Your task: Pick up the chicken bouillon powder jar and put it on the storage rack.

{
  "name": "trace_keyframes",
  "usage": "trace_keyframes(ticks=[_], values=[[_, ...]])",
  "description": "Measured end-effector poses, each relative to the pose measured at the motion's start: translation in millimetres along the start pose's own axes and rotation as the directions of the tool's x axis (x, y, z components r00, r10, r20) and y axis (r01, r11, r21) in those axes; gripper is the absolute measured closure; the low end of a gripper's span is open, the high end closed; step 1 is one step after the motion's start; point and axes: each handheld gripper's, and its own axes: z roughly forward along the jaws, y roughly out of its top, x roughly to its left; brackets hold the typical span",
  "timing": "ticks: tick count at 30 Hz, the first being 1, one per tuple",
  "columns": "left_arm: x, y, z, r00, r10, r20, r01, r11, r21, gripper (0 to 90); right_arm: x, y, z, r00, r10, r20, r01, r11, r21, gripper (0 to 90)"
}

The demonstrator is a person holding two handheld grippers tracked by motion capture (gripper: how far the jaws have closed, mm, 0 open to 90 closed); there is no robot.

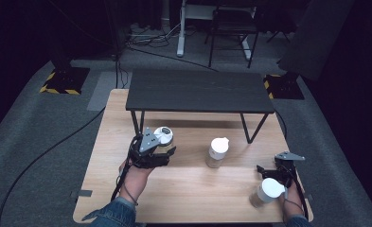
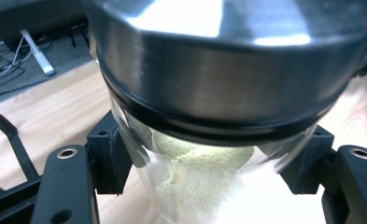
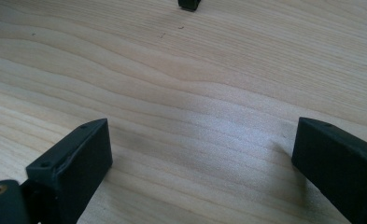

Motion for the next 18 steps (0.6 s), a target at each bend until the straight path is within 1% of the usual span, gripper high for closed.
trace_keyframes(ticks=[7,12,18], values=[[9.6,26.6,-2.6,0.9999,0.015,-0.006,-0.015,0.9998,-0.013,30.9,0.0,0.0,0.0,1.0,0.0,0.0,0.0,1.0,0.0,4.7],[14.4,42.3,-2.2,0.9994,0.026,-0.025,-0.026,0.9996,-0.012,30.9,0.0,0.0,0.0,1.0,0.0,0.0,0.0,1.0,0.0,4.7],[23.6,59.2,-0.2,0.9991,0.019,-0.038,-0.019,0.9996,-0.02,30.9,0.1,0.0,0.0,1.0,0.0,0.0,0.0,1.0,0.0,4.7]])
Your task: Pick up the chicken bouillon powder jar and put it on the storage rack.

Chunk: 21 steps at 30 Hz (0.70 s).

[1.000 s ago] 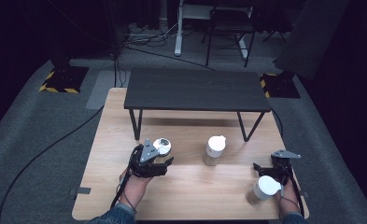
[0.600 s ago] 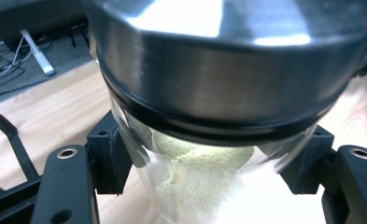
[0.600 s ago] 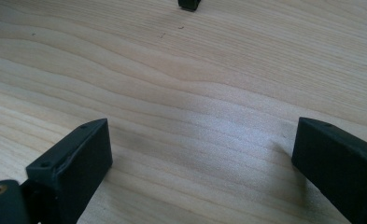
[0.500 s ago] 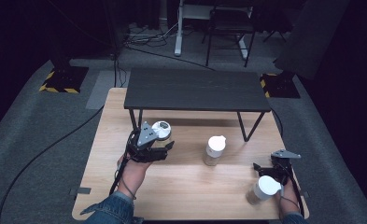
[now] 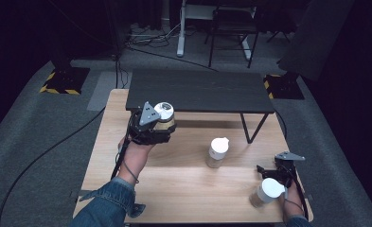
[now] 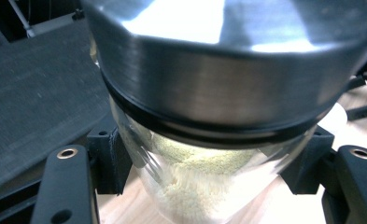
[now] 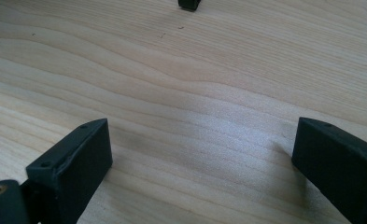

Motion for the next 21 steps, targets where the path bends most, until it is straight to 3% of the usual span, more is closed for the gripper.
trace_keyframes(ticks=[6,16,21], values=[[10.7,16.2,3.4,0.9999,0.0,-0.012,-0.001,0.9999,-0.014,29.8,0.0,0.0,0.0,1.0,0.0,0.0,0.0,1.0,0.0,4.7],[31.3,45.6,19.4,0.9997,0.003,-0.025,-0.003,1.0,0.001,30.3,0.0,0.0,0.0,1.0,0.0,0.0,0.0,1.0,0.0,4.7],[36.7,56.8,30.5,0.9984,0.014,-0.055,-0.013,0.9999,0.01,30.4,0.0,-0.1,0.0,1.0,0.0,0.0,0.0,1.0,0.0,4.7]])
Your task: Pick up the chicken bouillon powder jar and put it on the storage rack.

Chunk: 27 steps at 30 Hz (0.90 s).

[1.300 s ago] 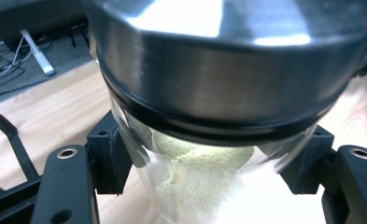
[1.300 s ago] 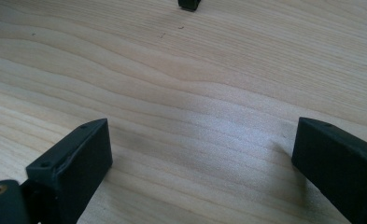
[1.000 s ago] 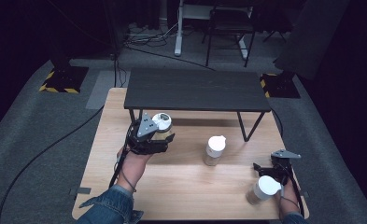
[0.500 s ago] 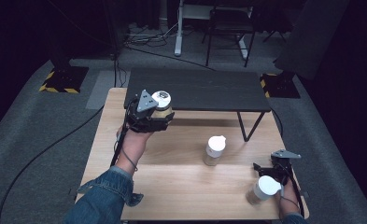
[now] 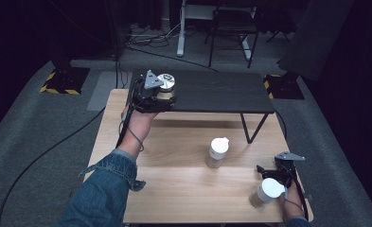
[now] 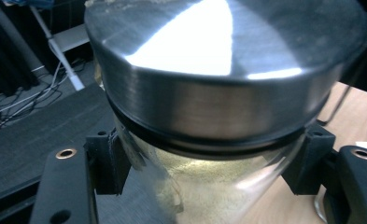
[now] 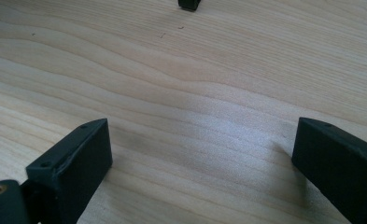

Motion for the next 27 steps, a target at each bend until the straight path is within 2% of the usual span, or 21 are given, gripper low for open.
trace_keyframes(ticks=[2,12,15,19,20,21,22,24,27], values=[[4.1,2.8,8.8,0.9999,-0.007,-0.014,0.007,1.0,0.004,30.4,0.0,0.0,0.0,1.0,0.0,0.0,0.0,1.0,0.0,4.7],[13.3,3.4,28.0,0.9989,-0.042,-0.019,0.043,0.9987,0.029,30.5,0.0,0.0,0.0,1.0,0.0,0.0,0.0,1.0,0.0,4.7],[16.2,1.5,31.0,0.9978,-0.064,-0.017,0.064,0.9973,0.034,30.5,0.0,0.0,0.0,1.0,0.0,0.0,0.0,1.0,0.0,4.7],[23.6,-4.4,32.1,0.994,-0.109,0.003,0.109,0.9938,0.017,30.1,0.0,0.0,0.0,1.0,0.0,0.0,0.0,1.0,0.0,4.7],[22.9,-5.3,32.1,0.9936,-0.113,-0.003,0.113,0.9935,0.012,29.2,0.0,0.0,0.0,1.0,-0.001,0.0,0.001,1.0,0.0,4.7],[21.8,-6.2,31.3,0.993,-0.117,-0.013,0.117,0.9931,0.001,21.0,0.0,0.0,0.0,1.0,0.0,0.0,0.0,1.0,0.0,4.7],[21.2,-7.6,29.7,0.9923,-0.122,-0.019,0.122,0.9925,-0.014,21.0,0.0,0.0,0.0,1.0,0.0,0.0,0.0,1.0,0.0,4.7],[21.7,-10.4,26.3,0.9911,-0.132,-0.014,0.131,0.9905,-0.04,15.5,0.0,0.0,0.0,1.0,0.0,0.0,0.0,1.0,0.0,4.7],[19.5,-12.7,22.4,0.9914,-0.13,-0.008,0.13,0.9903,-0.049,13.1,0.0,0.1,0.0,1.0,0.0,0.0,0.0,1.0,0.0,4.7]])
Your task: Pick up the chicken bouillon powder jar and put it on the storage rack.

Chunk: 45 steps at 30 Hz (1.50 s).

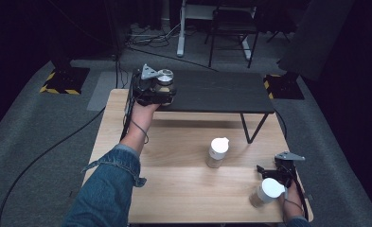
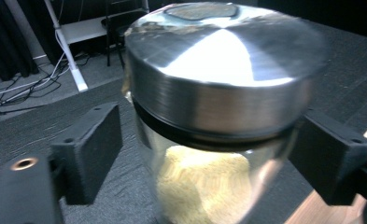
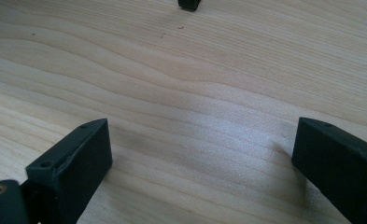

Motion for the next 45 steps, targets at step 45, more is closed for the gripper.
trace_keyframes(ticks=[45], values=[[-21.3,-146.8,-45.3,0.9998,-0.02,-0.005,0.02,0.995,0.098,10.0,-0.1,0.8,0.6,1.0,0.0,0.0,0.0,1.0,0.001,4.2]])
